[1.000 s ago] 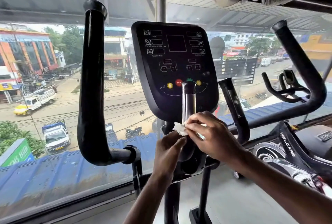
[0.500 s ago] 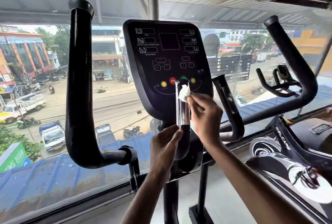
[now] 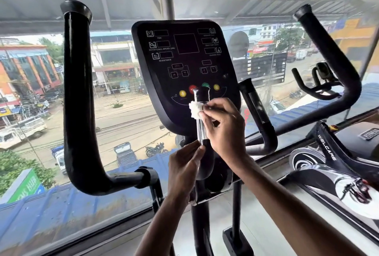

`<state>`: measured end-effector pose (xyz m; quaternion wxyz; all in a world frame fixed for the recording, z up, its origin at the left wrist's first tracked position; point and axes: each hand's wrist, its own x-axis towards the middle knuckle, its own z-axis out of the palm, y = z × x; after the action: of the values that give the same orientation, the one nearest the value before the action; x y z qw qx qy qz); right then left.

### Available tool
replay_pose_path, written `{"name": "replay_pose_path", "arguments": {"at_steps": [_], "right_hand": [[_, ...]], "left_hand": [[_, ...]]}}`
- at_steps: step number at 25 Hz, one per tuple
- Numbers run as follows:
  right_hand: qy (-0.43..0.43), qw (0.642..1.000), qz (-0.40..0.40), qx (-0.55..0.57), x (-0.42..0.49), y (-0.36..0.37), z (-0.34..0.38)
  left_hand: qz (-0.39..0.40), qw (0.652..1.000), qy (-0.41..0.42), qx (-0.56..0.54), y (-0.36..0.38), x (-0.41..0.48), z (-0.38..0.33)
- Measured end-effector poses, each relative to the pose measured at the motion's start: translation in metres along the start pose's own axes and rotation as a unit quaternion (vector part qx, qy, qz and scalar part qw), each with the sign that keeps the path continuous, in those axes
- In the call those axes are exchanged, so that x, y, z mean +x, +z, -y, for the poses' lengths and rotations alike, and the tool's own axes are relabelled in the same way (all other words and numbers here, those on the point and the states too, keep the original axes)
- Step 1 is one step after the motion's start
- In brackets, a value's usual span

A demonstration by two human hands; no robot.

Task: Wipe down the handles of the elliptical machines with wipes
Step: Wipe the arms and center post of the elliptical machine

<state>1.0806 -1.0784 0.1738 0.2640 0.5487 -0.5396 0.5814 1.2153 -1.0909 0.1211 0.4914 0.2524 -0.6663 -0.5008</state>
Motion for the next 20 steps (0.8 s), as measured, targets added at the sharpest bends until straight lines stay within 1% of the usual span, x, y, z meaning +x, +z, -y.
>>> {"name": "replay_pose_path", "arguments": {"at_steps": [2, 4, 6, 9, 11, 14, 15, 17, 19, 20], "right_hand": [[-0.035, 0.999, 0.030, -0.012, -0.030, -0.013, -0.003], [-0.021, 1.000, 0.016, -0.017, -0.032, -0.017, -0.006], [-0.001, 1.000, -0.011, -0.016, -0.011, -0.009, -0.007], [-0.010, 0.999, -0.031, -0.022, 0.024, 0.006, -0.008], [-0.001, 0.999, -0.041, -0.031, 0.044, 0.012, -0.008], [-0.052, 0.995, -0.015, -0.079, 0.055, 0.019, -0.001], [-0.055, 0.995, -0.015, -0.083, 0.057, 0.020, -0.001], [0.000, 0.997, -0.052, -0.056, 0.056, 0.019, -0.005], [0.075, 0.992, -0.101, -0.001, 0.044, 0.019, -0.014], [0.107, 0.988, -0.110, 0.031, 0.033, 0.019, -0.017]], "left_hand": [[0.008, 1.000, 0.007, 0.007, 0.000, -0.001, 0.000], [0.013, 1.000, 0.008, 0.009, 0.000, -0.002, -0.001], [0.009, 1.000, 0.003, 0.007, 0.001, -0.001, 0.001], [0.003, 1.000, -0.002, 0.017, 0.000, -0.001, 0.001], [0.004, 1.000, 0.001, 0.030, 0.001, -0.002, -0.001], [0.008, 0.999, 0.003, 0.039, 0.001, -0.002, -0.002], [0.008, 0.999, 0.004, 0.036, 0.001, -0.003, -0.002], [0.009, 1.000, -0.007, 0.029, 0.000, -0.002, 0.000], [0.011, 0.999, -0.023, 0.033, 0.000, -0.002, -0.001], [0.012, 0.999, -0.028, 0.039, 0.000, -0.002, -0.003]]}}
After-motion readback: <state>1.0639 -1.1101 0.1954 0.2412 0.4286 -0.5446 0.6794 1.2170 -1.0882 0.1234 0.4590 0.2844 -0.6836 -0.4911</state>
